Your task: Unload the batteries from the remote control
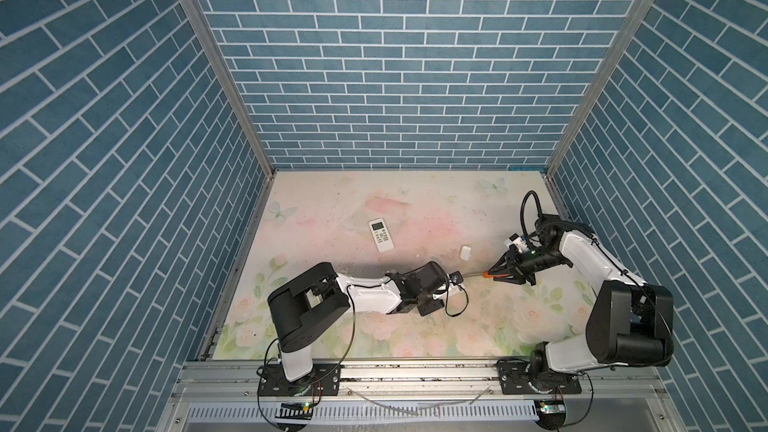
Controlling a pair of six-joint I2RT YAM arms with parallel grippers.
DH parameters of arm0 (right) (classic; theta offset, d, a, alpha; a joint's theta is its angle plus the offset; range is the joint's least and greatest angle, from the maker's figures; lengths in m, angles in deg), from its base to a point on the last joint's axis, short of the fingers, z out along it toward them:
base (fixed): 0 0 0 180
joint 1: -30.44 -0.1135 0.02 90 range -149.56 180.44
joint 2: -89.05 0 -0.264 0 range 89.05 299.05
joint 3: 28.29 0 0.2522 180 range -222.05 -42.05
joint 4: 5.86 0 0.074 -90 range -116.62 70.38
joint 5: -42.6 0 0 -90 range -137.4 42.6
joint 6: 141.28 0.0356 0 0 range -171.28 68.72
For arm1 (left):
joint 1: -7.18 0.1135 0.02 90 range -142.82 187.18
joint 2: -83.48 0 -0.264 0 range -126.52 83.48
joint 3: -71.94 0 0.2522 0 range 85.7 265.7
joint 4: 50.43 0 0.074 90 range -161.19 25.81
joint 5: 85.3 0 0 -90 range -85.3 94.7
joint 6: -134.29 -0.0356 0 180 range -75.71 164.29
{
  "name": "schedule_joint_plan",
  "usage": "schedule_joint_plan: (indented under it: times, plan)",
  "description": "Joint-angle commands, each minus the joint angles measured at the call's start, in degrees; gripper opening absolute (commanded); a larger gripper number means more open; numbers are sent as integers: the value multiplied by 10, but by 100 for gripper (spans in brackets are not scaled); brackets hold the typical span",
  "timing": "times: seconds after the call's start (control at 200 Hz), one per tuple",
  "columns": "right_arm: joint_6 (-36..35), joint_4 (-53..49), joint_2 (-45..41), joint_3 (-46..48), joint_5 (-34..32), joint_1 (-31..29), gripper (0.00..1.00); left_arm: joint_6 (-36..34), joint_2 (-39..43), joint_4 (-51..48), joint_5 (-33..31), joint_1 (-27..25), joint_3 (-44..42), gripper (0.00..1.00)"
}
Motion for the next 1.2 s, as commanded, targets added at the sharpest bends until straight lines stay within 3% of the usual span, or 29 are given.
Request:
schedule_joint_plan:
  times: [0.0, 0.35, 0.93, 1.195]
  plan:
    - [-24, -37, -8, 7, -21, 2, 0, -25, -38, -121, 40, -3, 0, 45]
    - [-9, -78, -17, 14, -58, 1, 0, -8, -24, -164, 28, -1, -6, 44]
    - [-5, -110, 65, 6, -46, -37, 0, 13, -30, -165, 0, 3, -24, 44]
    - [1, -119, 98, 0, -72, -42, 0, 26, -41, -147, -14, 3, -29, 44]
